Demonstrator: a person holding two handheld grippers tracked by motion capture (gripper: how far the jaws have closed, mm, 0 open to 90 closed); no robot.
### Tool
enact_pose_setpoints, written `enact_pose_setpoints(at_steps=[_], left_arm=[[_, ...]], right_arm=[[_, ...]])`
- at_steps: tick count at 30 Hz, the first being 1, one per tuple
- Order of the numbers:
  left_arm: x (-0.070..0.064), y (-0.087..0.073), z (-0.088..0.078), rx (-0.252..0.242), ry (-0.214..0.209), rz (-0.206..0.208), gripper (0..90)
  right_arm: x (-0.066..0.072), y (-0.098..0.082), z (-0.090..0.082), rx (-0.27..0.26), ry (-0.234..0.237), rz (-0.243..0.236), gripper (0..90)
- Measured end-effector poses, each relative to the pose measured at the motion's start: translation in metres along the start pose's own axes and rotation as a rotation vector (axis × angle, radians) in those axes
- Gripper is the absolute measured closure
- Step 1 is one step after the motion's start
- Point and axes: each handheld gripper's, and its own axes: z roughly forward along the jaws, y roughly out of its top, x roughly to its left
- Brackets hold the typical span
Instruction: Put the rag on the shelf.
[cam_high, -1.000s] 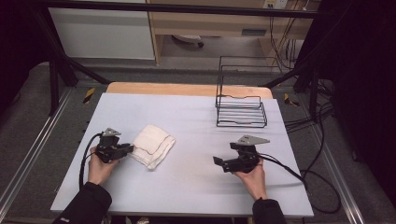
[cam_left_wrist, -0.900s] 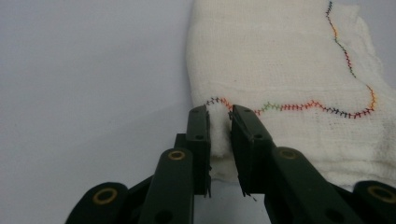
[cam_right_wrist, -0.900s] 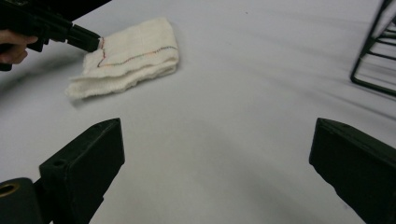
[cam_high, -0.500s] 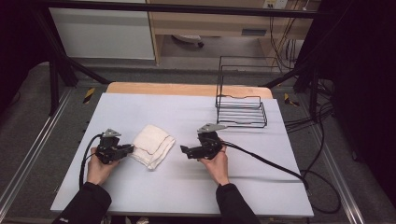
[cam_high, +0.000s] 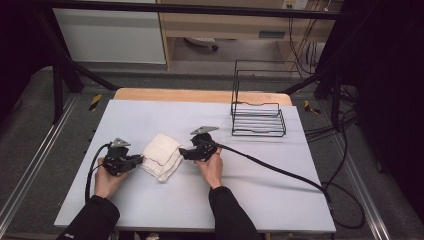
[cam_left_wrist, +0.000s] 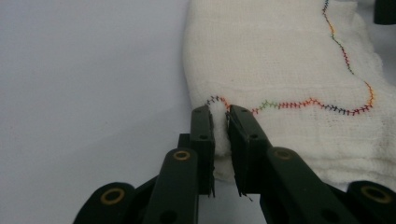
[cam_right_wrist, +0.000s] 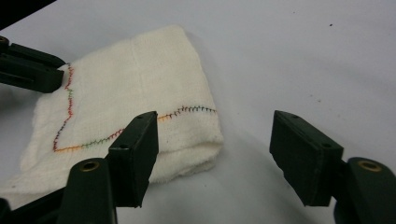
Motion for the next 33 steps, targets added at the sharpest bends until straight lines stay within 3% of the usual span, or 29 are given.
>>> enact_pose_setpoints(at_steps=[10,17,23,33], left_arm=[[0.000,0.000,0.000,0.002,0.000,-0.003,80.6],[0.000,0.000,0.000,0.001,-0.003,-0.012,80.6],[0.001,0.000,0.000,-0.001,-0.006,-0.020,80.9],[0.001,0.001,-0.002,-0.001,-0.002,-0.036,82.5]], right_arm=[[-0.003,-0.002,0.015,0.020,0.003,0.051,49.7],[0.001,-0.003,0.017,0.027,0.044,0.053,67.6],[0.005,-0.004,0.017,0.029,0.052,0.104,79.6],[0.006,0.002,0.010,0.012,0.054,0.118,83.3]])
